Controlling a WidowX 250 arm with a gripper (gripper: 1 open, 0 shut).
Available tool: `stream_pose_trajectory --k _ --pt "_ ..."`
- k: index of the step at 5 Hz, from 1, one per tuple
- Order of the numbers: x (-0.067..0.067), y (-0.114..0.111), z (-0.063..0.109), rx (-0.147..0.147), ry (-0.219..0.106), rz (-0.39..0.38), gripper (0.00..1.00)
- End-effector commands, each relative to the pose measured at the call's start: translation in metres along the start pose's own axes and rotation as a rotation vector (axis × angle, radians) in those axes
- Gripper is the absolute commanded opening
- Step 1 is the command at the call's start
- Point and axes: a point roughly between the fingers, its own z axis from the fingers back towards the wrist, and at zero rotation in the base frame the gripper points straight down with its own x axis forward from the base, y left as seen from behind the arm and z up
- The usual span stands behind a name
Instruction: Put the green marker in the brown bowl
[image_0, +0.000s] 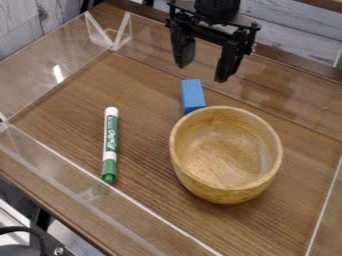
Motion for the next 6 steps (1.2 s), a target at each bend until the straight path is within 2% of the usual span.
stream_pose_trajectory --k 1,2,3,4,5,6 --pt "-0.005 0.002 -0.007 0.001 0.016 0.005 1.0" --pt "-0.024 0.011 -0.015 0.001 0.014 0.028 1.0" --pt "-0.046 0.021 -0.014 -0.008 -0.009 0.061 1.0" --pt "-0.063 0.042 -0.016 -0.006 -0.035 0.089 1.0" --pt "-0.076 0.059 -0.019 -0.002 -0.061 0.106 1.0" --pt "-0.083 0.07 -0.029 -0.001 -0.068 0.12 1.0"
